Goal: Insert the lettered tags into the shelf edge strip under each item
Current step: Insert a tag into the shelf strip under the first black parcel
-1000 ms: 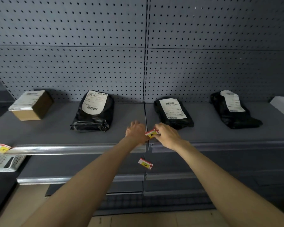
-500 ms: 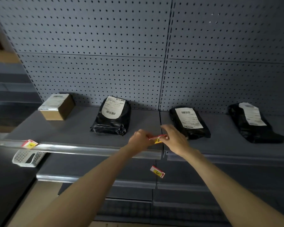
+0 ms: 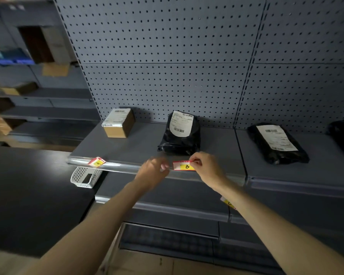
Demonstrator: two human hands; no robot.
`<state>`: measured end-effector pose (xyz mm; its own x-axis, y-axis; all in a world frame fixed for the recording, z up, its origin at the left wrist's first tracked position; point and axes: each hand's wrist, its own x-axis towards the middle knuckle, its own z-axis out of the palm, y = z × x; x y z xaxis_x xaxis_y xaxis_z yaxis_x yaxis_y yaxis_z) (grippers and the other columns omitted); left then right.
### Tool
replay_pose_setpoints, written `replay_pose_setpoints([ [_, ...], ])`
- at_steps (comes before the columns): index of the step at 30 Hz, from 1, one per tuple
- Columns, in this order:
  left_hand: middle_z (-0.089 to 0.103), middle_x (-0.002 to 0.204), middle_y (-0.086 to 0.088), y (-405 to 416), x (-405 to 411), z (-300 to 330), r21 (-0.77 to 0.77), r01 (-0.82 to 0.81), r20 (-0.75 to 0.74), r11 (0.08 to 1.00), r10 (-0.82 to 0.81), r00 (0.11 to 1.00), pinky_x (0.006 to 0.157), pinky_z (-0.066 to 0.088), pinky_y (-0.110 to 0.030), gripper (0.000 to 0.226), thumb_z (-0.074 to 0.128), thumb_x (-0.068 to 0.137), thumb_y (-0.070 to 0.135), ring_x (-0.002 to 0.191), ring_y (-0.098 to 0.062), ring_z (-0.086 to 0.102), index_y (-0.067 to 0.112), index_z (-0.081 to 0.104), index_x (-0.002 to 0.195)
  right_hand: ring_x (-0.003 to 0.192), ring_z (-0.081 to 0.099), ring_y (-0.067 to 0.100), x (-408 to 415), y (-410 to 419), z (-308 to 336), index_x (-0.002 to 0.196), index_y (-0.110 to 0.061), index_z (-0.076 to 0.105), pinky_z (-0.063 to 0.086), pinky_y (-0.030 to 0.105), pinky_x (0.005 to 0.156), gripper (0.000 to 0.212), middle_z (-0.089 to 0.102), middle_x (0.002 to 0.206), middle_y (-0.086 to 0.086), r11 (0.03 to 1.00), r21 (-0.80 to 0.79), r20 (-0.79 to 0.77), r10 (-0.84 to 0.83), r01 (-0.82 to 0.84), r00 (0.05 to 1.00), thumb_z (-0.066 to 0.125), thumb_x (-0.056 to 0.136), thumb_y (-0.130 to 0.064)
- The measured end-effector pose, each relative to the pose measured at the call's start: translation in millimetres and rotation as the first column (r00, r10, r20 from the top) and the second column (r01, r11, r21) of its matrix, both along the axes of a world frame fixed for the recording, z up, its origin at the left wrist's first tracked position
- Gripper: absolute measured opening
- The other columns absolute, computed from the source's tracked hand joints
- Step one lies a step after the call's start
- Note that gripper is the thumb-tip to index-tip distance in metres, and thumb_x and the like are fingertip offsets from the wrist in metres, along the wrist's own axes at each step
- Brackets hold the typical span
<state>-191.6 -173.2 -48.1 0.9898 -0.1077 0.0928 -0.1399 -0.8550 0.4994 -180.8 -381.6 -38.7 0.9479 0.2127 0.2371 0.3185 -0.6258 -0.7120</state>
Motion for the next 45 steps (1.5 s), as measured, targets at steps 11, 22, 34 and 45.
replay_pose_setpoints([
  [11,0.050,0.134,0.000,14.8,-10.4,-35.1,0.291,0.105,0.079,0.951,-0.133,0.988,0.103,0.041,-0.038,0.043,0.053,0.090,0.023,0.122,-0.023,0.044,0.021,0.050,0.133,0.074,0.057,0.015,5.8,27.5,-20.2,0.089,-0.008,0.070,0.041,0.016,0.062,0.013,0.058,0.086,0.002,0.990,-0.131,0.051,-0.047,0.053,0.998,0.057,0.092,-0.006],
  [22,0.051,0.130,0.000,25.8,-9.2,-43.0,0.246,0.147,0.081,0.958,-0.172,0.982,0.100,0.042,-0.038,0.042,0.054,0.086,0.019,0.119,-0.024,0.046,0.023,0.053,0.128,0.076,0.056,0.025,14.8,52.6,-23.8,0.090,-0.005,0.071,0.051,0.043,0.072,0.020,0.051,0.091,0.007,0.959,-0.282,0.030,0.019,-0.010,0.999,0.052,0.094,-0.007],
  [34,0.058,0.118,-0.003,19.1,-15.1,-24.2,0.194,0.167,0.197,0.967,-0.205,0.959,0.089,0.048,-0.034,0.029,0.054,0.092,0.023,0.110,-0.021,0.052,0.016,0.058,0.119,0.081,0.060,0.017,-3.4,37.1,-8.0,0.111,-0.011,0.058,0.054,0.033,0.071,0.021,0.051,0.106,0.001,0.953,-0.292,0.115,-0.051,0.082,0.992,0.057,0.094,-0.023],
  [45,0.066,0.097,0.004,-69.3,-50.2,-25.6,0.081,0.445,-0.001,0.892,-0.446,0.895,0.071,0.047,-0.030,0.014,0.050,0.093,0.031,0.086,-0.020,0.063,0.023,0.062,0.093,0.071,0.063,0.017,-81.9,-102.8,-11.6,0.078,-0.013,0.063,0.052,0.033,0.064,0.024,0.064,0.078,-0.002,0.867,-0.392,0.093,-0.294,0.307,0.951,0.058,0.091,-0.033],
])
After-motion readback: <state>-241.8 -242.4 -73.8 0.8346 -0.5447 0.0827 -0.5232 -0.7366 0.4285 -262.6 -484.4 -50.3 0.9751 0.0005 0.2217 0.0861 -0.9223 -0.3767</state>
